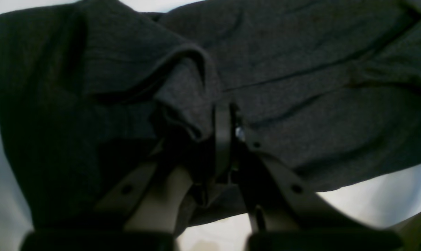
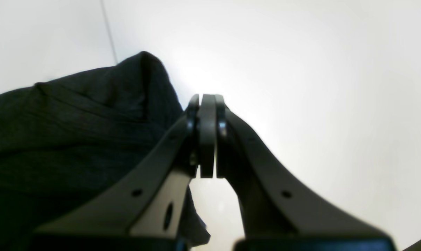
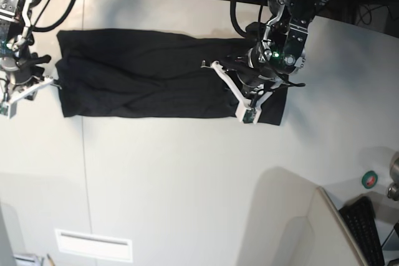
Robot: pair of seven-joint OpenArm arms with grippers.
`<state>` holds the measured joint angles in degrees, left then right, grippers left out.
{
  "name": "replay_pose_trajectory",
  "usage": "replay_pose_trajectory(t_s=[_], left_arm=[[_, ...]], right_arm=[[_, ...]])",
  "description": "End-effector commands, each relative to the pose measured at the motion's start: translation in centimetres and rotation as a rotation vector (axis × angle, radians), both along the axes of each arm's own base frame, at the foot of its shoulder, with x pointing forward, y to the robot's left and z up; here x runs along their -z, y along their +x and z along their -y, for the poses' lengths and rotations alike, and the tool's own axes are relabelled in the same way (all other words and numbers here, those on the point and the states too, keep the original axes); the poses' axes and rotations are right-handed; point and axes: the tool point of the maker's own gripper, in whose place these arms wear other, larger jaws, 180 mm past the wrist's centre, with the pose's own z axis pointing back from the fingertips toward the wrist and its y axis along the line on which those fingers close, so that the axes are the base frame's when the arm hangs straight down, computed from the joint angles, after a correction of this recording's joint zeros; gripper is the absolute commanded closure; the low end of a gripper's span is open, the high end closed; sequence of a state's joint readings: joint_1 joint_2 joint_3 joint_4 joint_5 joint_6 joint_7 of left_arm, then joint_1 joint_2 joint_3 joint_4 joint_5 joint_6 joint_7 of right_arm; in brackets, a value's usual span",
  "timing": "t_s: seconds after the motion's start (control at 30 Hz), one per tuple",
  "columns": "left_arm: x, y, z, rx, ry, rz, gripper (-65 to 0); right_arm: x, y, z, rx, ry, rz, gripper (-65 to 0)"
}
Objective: Layout the t-shirt on the table in an organized manner, then fold the t-shirt properly
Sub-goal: 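Move the left gripper inward and fold the strip end toward the center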
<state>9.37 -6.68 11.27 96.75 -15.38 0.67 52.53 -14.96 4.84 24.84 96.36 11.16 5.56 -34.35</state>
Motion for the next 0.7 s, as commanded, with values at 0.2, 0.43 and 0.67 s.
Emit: replay_pose_trajectory(t_s=[0.2,0.43,0.67], left_arm=[[-0.9,0.7,0.8,0.009,-0.025,0.032,0.0],[-0.8,-0.1,1.0,0.024,-0.018,-0.025,0.0],[-0.9,0.0,1.8,0.02,-0.038,-0.026,0.0]], right_arm=[[-1.0,0.8,0.3,-0.008,-0.017,0.04,0.0],[-1.2,1.1,0.2,-0.007,-0.014,0.049,0.0],[-1.3,1.3,0.2,-0.006,-0.012,0.054,0.0]])
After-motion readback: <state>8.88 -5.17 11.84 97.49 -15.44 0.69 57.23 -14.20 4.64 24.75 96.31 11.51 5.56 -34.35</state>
